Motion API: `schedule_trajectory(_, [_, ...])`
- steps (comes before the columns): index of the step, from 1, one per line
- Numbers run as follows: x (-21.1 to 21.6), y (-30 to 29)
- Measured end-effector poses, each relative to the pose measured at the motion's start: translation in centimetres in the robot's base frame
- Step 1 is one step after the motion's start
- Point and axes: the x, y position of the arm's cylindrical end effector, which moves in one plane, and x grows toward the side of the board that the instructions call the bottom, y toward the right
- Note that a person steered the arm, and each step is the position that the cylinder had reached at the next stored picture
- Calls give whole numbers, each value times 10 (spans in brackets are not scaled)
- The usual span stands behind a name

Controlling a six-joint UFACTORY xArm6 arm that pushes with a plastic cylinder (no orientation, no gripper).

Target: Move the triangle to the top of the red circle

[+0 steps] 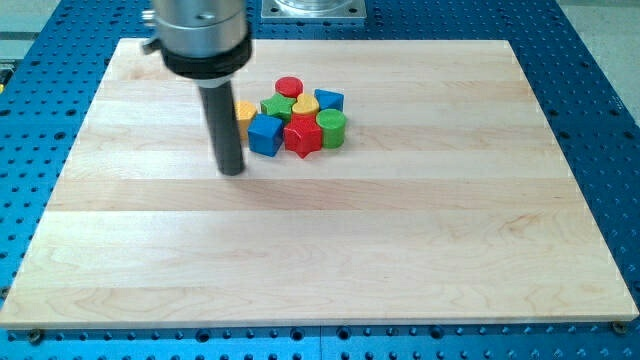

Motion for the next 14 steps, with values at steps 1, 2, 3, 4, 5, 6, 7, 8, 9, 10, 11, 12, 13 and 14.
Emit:
schedule_trajectory(1, [-2,-53])
schedule_trajectory(2, [-39,-54])
schedule_trajectory(3, [-83,-16])
schedule_trajectory(4, [-111,26])
schedule_trajectory(5, [-141,68])
schedule_trajectory(6, [-168,106])
schedule_trajectory(7, [-176,142])
schedule_trajectory(8, [-153,137])
schedule_trajectory(9, [-142,94])
schedule_trajectory(10, [-142,99])
schedule_trajectory(11, [-154,169])
schedule_trajectory(12, [-115,205])
schedule_trajectory(13, [-93,162])
schedule_trajectory(14, [-91,140])
